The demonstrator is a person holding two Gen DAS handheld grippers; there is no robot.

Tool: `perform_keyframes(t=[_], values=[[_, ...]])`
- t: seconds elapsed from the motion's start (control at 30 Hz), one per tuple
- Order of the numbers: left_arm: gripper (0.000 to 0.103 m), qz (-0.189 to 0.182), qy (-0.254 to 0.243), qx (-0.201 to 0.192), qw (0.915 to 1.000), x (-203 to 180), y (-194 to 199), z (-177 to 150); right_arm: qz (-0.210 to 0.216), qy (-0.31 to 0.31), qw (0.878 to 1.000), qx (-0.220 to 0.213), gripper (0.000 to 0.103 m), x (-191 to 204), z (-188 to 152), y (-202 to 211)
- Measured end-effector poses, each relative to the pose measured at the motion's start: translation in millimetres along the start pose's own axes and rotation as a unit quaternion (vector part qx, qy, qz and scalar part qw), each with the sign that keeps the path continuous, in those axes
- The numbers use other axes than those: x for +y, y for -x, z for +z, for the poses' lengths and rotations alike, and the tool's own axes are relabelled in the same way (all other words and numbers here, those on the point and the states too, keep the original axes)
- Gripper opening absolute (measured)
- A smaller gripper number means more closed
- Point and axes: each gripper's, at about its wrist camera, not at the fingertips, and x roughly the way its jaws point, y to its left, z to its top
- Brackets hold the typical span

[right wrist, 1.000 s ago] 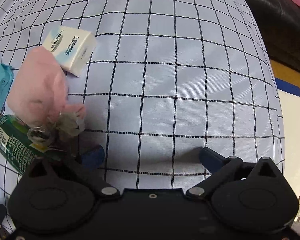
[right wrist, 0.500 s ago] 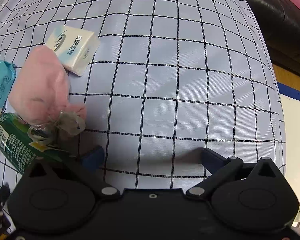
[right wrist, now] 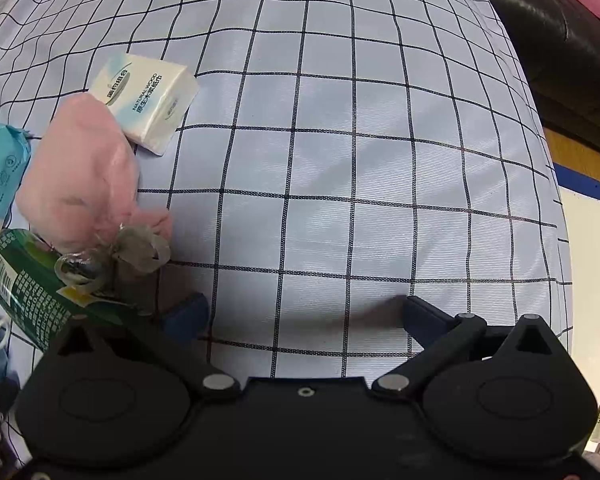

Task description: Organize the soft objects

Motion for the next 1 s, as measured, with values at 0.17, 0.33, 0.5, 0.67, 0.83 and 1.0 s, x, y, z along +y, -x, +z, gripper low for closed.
perform_keyframes(t=[0.17,0.33,0.5,0.67,0.83,1.0], values=[[0.05,-0.019,-0.004,-0.005,0.9998,-5.6,15.4,-3.0,-0.003,-0.011,1.0,-0.018,0.103,-1.1,-5.8,1.7],[0.05,-0.024,-0.012,-0.014,0.9995,-7.2,25.9,-6.0,-0.008,0.007,0.999,-0.036,0.103,2.5,-12.8,5.1],[0.05,-0.019,-0.007,-0.016,0.9997,0.7,27.1,-5.4,-0.026,0.0,0.999,-0.032,0.094,-2.3,-6.2,13.1],[0.05,-0.016,-0.005,-0.016,0.9997,6.8,27.3,-5.4,-0.041,-0.03,0.996,-0.078,0.093,-8.4,-2.8,34.8],[0.05,-0.017,-0.006,-0.015,0.9997,13.3,28.2,-2.3,-0.007,-0.049,0.995,-0.09,0.095,-5.0,8.1,51.7],[0.05,-0.02,0.0,-0.021,0.9996,23.7,34.2,6.8,0.035,-0.07,0.992,-0.094,0.102,-1.4,18.1,64.9]])
